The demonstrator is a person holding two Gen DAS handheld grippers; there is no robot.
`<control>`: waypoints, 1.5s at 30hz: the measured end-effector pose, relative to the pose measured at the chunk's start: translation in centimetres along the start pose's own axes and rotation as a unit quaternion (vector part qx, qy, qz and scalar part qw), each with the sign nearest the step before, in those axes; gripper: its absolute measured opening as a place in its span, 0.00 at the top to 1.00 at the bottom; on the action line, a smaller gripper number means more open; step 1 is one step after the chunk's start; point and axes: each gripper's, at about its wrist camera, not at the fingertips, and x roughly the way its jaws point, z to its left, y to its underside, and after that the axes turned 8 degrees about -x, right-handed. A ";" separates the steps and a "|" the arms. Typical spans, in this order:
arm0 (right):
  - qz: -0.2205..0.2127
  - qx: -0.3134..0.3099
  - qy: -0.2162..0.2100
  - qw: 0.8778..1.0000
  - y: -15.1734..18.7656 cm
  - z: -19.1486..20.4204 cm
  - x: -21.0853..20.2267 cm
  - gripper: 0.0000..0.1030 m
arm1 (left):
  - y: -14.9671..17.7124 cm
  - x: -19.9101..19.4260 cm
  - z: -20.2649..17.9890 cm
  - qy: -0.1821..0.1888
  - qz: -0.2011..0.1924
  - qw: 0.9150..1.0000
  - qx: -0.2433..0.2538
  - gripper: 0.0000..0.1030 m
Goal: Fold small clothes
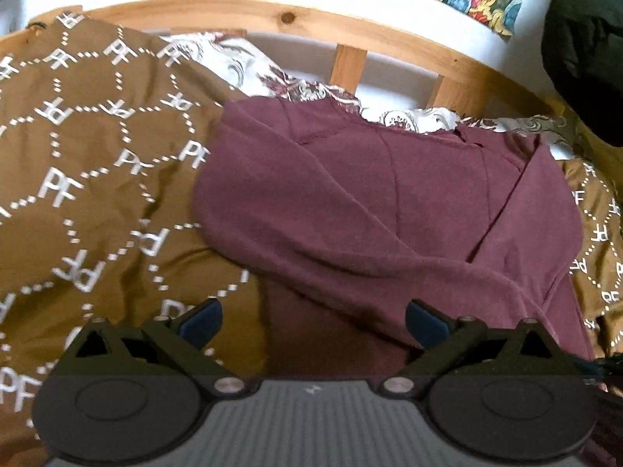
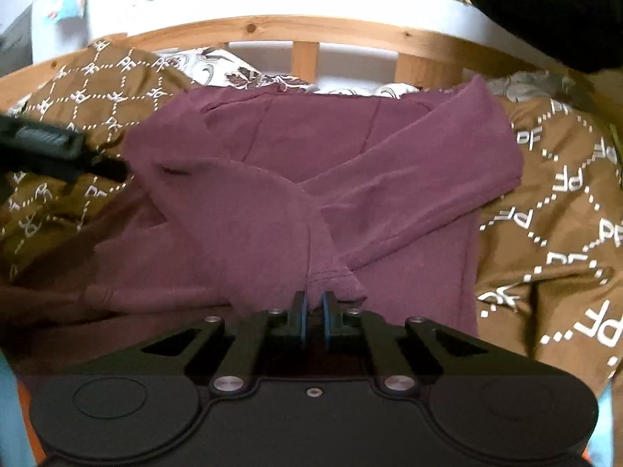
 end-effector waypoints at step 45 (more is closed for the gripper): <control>0.016 -0.063 -0.058 0.996 -5.4 -2.7 0.1 0.31 | 2.3 -2.2 1.0 0.071 0.046 0.994 0.066 0.01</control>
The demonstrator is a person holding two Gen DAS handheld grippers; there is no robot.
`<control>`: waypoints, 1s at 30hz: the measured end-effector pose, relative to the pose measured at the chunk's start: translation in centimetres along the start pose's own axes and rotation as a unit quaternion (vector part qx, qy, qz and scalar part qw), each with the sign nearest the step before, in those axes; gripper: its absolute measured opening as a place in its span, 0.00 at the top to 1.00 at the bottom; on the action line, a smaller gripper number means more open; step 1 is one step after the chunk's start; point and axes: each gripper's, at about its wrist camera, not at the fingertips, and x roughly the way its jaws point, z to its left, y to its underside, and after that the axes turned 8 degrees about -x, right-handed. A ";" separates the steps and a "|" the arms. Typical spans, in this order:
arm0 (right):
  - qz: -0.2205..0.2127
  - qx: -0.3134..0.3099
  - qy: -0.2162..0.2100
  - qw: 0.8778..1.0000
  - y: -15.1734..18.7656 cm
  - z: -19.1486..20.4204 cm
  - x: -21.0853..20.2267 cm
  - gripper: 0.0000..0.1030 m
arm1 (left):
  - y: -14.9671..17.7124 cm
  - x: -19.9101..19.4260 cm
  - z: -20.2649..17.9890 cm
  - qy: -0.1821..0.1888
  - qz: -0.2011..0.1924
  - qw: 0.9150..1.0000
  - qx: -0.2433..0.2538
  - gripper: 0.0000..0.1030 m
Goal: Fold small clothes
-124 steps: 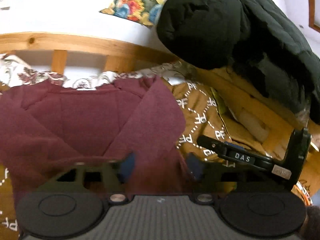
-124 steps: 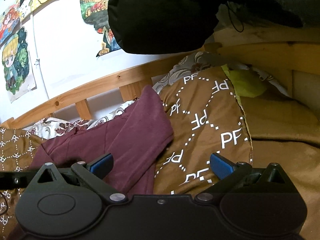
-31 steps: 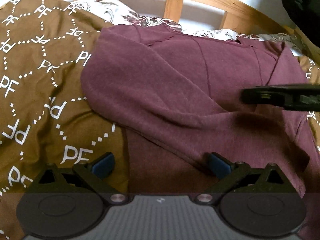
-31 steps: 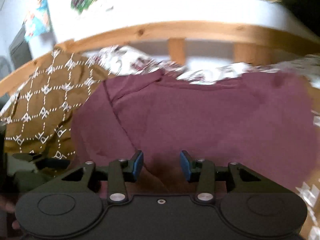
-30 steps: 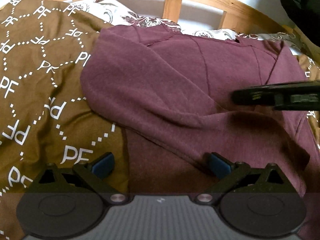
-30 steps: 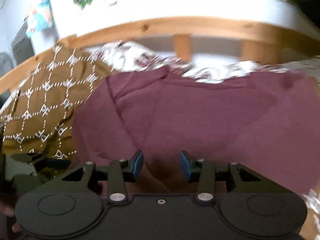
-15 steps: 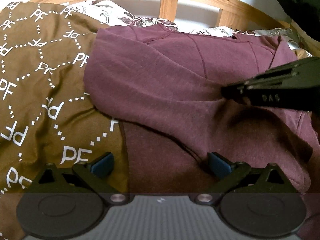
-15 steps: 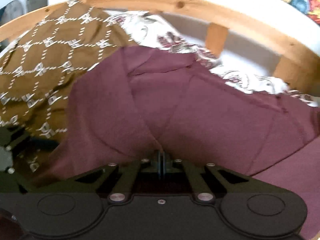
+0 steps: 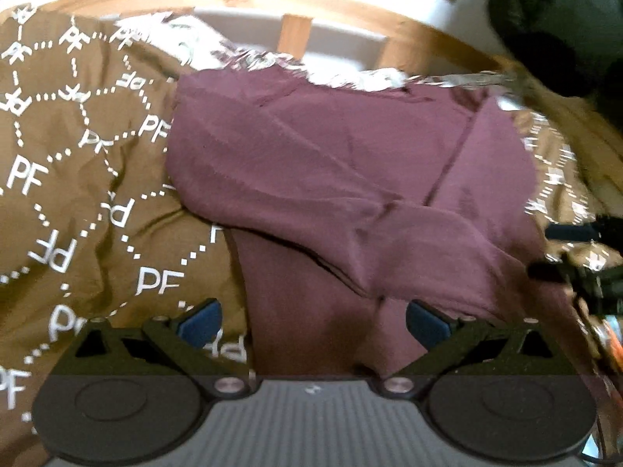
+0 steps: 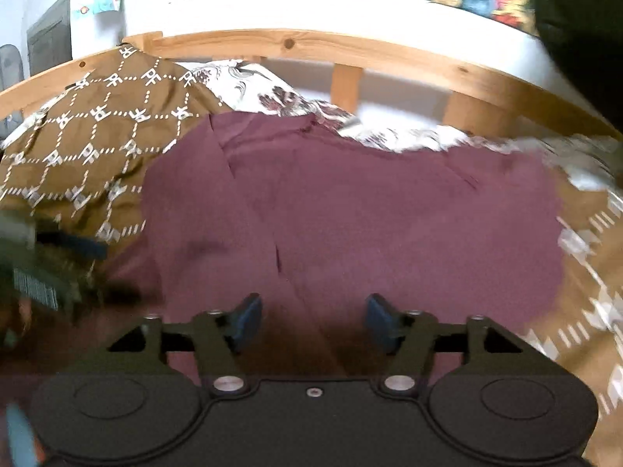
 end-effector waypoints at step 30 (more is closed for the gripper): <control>0.139 -0.161 0.128 0.969 11.8 8.8 -7.2 0.04 | 8.8 -6.7 -2.4 0.010 0.057 0.976 0.211 0.01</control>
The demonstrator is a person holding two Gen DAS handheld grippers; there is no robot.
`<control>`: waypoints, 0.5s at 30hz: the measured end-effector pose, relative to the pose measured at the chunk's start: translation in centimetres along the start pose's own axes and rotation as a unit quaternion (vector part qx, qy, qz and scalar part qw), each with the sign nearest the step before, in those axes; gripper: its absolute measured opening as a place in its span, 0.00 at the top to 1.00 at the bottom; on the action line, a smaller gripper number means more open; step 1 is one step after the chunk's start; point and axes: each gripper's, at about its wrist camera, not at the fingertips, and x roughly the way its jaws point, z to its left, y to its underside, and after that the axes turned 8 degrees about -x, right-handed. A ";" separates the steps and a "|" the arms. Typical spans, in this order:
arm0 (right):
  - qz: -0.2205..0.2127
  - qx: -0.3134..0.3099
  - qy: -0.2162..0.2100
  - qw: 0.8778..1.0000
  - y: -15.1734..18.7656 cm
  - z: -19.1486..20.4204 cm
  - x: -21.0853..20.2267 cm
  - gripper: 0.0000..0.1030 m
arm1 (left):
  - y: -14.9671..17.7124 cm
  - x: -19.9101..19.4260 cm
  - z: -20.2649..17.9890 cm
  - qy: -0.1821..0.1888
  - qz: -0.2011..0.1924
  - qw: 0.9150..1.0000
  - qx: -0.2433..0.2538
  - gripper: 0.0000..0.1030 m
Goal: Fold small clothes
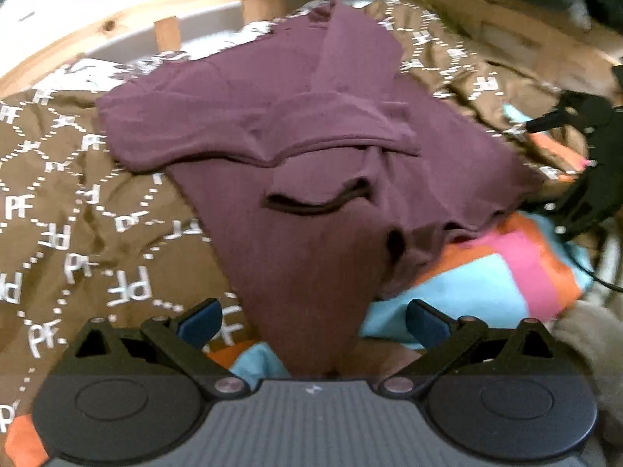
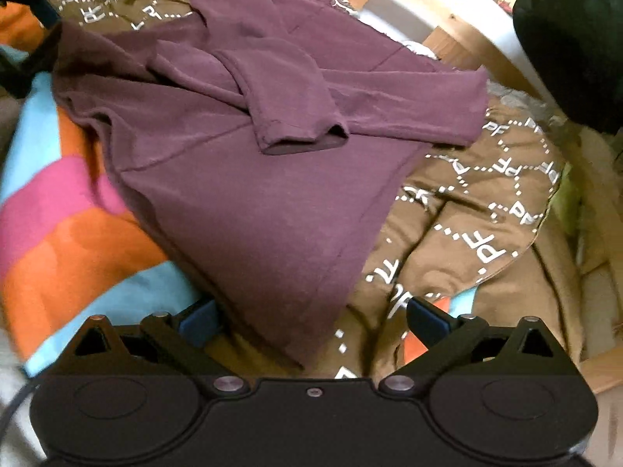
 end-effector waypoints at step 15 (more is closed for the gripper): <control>-0.058 0.000 -0.024 0.998 -0.6 0.0 -1.5 0.91 | 0.4 -0.8 -0.3 -0.009 -0.021 1.000 0.020 0.22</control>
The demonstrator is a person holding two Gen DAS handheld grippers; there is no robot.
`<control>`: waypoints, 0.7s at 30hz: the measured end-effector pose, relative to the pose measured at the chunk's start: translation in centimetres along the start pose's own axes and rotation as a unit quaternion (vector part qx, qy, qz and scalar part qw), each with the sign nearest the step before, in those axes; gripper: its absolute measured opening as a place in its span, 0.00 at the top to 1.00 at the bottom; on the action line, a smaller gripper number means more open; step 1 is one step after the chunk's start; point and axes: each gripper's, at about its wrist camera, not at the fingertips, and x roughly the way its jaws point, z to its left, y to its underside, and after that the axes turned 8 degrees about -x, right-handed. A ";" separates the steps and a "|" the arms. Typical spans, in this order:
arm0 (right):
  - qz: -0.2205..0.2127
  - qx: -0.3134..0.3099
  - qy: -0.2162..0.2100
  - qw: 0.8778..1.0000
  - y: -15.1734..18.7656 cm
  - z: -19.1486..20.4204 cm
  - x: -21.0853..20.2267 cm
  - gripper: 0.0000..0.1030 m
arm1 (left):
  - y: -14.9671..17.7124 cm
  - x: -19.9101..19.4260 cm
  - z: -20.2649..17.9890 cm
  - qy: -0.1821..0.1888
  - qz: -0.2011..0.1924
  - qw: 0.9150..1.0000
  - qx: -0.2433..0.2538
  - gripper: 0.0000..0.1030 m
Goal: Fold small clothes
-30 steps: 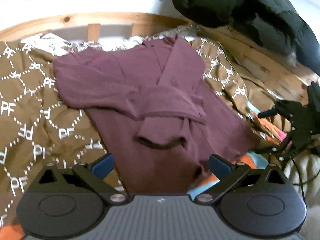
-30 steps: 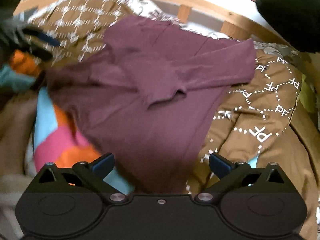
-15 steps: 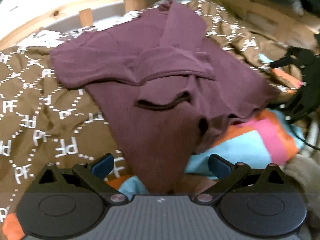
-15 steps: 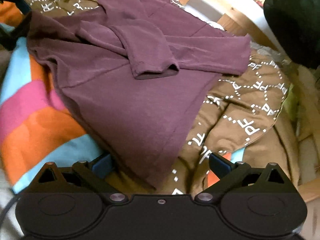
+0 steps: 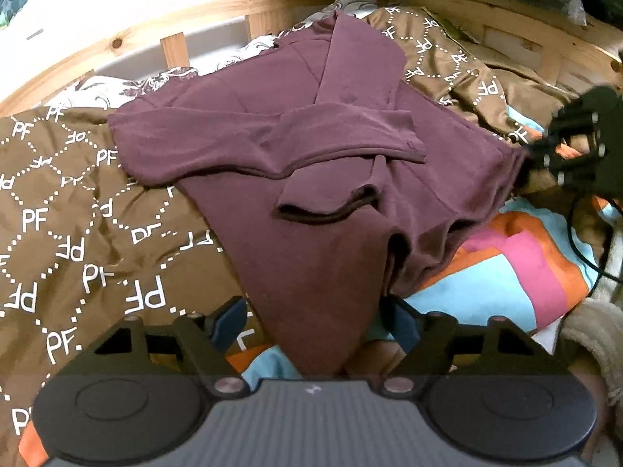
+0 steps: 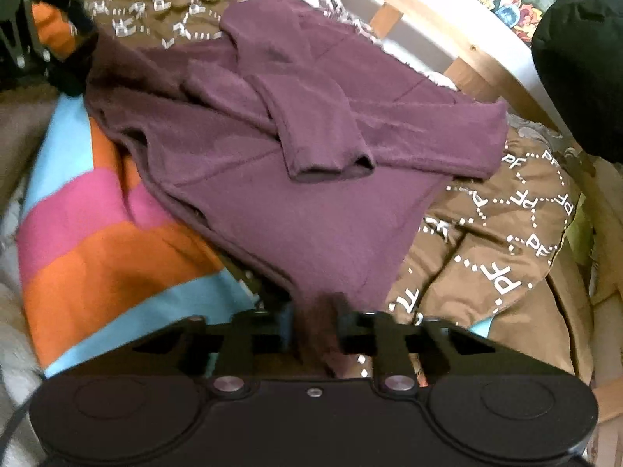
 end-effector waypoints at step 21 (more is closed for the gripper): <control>-0.095 0.213 0.010 0.972 -0.6 -6.1 -4.1 0.94 | 0.1 -3.2 -0.1 -0.062 -0.070 0.995 -0.046 0.96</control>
